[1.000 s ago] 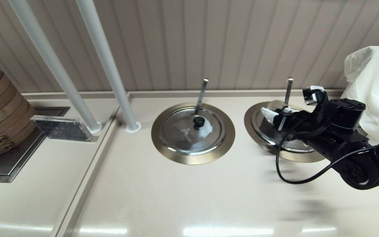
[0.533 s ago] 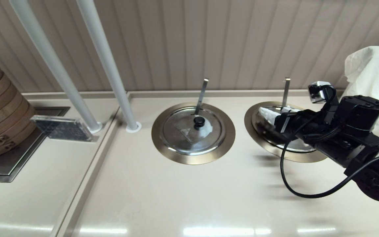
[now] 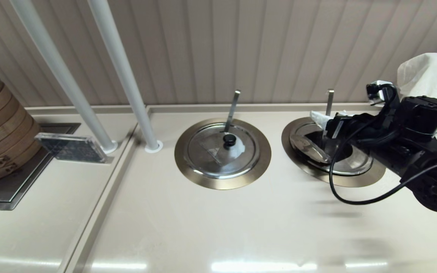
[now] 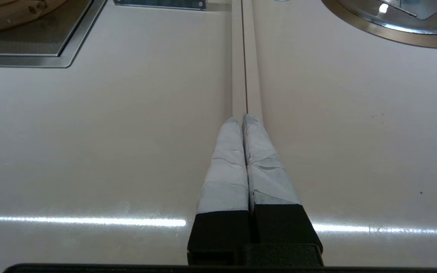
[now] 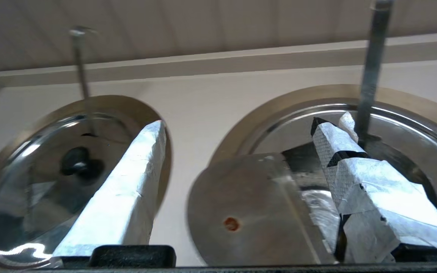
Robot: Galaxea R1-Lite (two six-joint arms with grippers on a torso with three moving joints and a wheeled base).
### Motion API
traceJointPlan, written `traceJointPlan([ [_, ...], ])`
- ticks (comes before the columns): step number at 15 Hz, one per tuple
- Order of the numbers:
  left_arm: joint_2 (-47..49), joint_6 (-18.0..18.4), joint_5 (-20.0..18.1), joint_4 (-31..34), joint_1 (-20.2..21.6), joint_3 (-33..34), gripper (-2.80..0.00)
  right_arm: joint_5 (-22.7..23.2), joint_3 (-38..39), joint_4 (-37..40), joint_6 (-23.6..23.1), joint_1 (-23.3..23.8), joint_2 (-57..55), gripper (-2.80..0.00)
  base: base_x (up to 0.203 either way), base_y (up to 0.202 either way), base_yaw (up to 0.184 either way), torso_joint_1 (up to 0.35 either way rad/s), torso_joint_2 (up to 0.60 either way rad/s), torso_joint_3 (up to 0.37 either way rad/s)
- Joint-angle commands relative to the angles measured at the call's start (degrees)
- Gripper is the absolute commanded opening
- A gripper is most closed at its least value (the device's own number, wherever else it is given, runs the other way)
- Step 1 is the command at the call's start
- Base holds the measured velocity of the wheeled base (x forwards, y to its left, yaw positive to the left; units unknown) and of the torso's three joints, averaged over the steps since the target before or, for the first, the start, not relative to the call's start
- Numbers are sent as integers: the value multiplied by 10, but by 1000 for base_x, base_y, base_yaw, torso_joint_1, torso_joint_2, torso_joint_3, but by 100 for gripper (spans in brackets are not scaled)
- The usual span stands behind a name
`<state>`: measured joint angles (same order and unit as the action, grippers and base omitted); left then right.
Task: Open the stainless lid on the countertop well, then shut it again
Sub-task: Stir with a spoon
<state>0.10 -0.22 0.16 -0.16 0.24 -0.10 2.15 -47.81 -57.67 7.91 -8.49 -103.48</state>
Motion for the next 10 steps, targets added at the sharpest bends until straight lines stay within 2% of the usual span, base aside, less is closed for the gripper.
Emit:
traceJointPlan([
  [1,0,0,0,0,0,0,-280,-20,-64,17,0,33,-83,0,0,0,0,0,0,0],
  [5,0,0,0,0,0,0,-280,-57,-204,53,-21,72,-199,0,0,0,0,0,0,0],
  [7,0,0,0,0,0,0,-280,-61,-310,98,-46,79,-234,0,0,0,0,0,0,0],
  [10,0,0,0,0,0,0,-280,-64,-464,174,-57,82,-292,0,0,0,0,0,0,0],
])
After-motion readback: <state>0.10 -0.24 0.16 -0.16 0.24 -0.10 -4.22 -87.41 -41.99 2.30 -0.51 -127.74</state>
